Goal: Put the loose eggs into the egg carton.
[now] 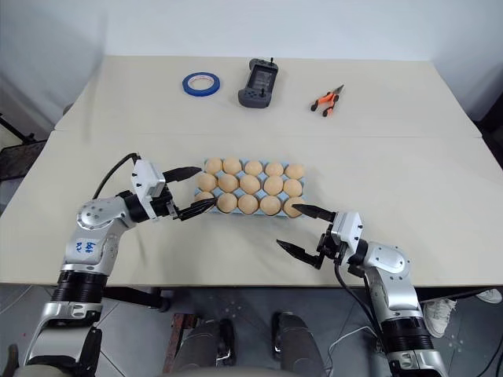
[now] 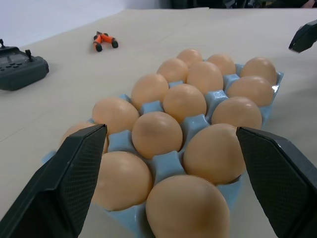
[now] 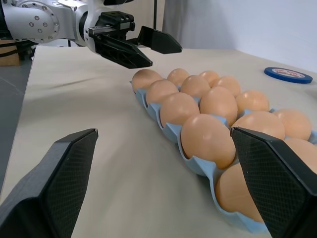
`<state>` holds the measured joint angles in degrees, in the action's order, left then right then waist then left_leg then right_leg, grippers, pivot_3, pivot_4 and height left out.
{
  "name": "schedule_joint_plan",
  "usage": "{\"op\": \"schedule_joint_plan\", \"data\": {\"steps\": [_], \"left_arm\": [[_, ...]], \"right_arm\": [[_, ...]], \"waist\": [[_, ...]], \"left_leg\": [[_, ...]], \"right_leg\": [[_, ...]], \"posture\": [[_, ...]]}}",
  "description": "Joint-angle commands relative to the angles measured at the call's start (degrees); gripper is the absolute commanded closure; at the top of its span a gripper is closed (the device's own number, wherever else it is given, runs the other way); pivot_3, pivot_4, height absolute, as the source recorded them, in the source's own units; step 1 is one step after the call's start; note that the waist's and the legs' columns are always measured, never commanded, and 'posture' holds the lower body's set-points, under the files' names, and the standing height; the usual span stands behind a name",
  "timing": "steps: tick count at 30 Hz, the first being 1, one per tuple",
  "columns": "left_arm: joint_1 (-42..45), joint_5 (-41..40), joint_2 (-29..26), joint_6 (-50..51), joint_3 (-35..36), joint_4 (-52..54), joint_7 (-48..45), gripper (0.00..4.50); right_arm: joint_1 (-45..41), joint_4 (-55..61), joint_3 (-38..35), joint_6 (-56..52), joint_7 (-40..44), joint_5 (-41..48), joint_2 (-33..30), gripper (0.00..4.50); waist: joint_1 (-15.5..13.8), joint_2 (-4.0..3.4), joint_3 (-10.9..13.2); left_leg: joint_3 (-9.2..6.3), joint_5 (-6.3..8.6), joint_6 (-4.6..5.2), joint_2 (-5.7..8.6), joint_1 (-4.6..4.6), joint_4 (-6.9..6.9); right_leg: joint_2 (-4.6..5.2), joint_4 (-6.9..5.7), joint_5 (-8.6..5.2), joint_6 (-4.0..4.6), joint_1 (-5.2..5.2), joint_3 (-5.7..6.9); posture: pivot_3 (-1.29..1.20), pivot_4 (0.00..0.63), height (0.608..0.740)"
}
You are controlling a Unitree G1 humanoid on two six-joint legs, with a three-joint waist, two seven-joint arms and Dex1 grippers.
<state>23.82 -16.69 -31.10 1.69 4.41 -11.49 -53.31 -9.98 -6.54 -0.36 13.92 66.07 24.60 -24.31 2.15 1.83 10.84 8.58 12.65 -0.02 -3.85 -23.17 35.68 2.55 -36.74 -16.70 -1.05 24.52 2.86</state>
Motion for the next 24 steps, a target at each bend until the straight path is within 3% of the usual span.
{"op": "schedule_joint_plan", "data": {"steps": [1,9,24], "left_arm": [[-4.9,-2.6,-6.3,-1.0,6.7,3.1,-2.6,0.04],[-16.7,-2.4,-13.0,-3.8,12.3,5.2,-5.2,0.04],[-21.4,-1.8,-10.4,-3.0,11.7,11.9,0.2,0.04]], "right_arm": [[0.4,2.3,-2.5,-0.3,1.9,2.0,-3.3,0.00],[-2.2,1.5,-3.5,-2.6,4.2,3.6,-6.2,0.00],[-7.2,-2.3,-3.6,-4.0,6.3,3.2,-6.2,0.00]], "waist": [[0.5,0.00,0.0],[-0.3,-0.02,0.0],[-0.2,-0.03,0.0]], "left_leg": [[0.01,0.00,-0.01,0.00,0.00,-0.06],[-0.09,0.04,-0.09,-0.01,-0.01,-0.28],[-0.06,0.21,-0.13,-0.03,-0.05,-0.71]], "right_leg": [[0.00,0.00,-0.02,0.04,0.03,0.00],[0.11,0.30,-0.09,0.17,0.04,0.07],[0.11,0.69,-0.08,0.18,0.07,0.12]], "posture": [[0.00,0.150,0.740],[0.00,0.150,0.740],[0.00,0.150,0.740]]}}
